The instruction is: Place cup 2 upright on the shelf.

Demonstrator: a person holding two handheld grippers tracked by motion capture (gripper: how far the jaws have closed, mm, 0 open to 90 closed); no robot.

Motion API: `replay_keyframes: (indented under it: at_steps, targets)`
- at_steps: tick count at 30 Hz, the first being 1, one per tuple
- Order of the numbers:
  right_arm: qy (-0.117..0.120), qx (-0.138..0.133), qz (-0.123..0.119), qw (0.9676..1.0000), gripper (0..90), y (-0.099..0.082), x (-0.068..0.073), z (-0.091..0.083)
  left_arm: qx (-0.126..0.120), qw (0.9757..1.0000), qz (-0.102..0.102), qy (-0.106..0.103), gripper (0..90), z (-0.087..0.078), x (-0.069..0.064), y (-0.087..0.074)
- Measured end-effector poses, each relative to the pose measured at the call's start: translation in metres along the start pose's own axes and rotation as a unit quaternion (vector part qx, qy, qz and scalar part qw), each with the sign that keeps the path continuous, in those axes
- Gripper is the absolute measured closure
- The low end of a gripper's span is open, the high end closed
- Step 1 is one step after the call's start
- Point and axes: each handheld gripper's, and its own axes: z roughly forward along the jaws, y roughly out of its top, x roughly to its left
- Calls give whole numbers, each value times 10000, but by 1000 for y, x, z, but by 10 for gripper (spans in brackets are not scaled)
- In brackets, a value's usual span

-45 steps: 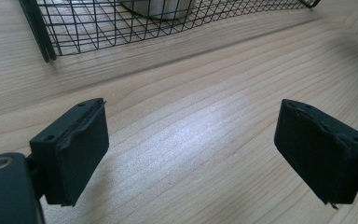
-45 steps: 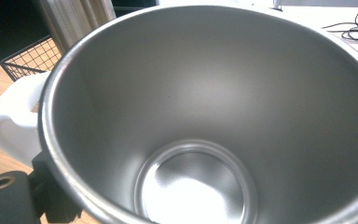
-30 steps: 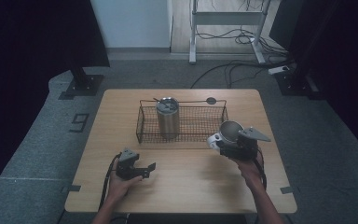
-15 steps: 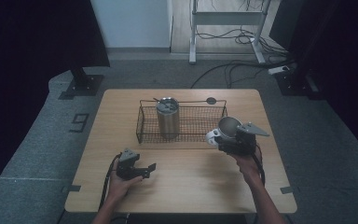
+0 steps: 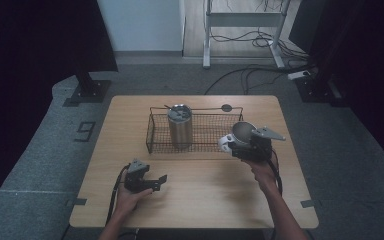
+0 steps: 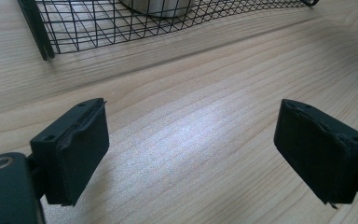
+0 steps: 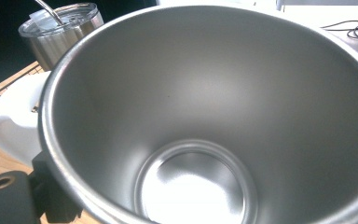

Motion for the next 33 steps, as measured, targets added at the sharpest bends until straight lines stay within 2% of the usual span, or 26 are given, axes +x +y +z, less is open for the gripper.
replay_keyframes:
  at_steps: [20,33]
  targets:
    - [-10,17,-22,10000,77,16,5,16,-25,10000,-18,-2,105,-2,1,0]
    - [-50,20,4,10000,77,24,2,25,-28,10000,-20,5,105,-2,1,0]
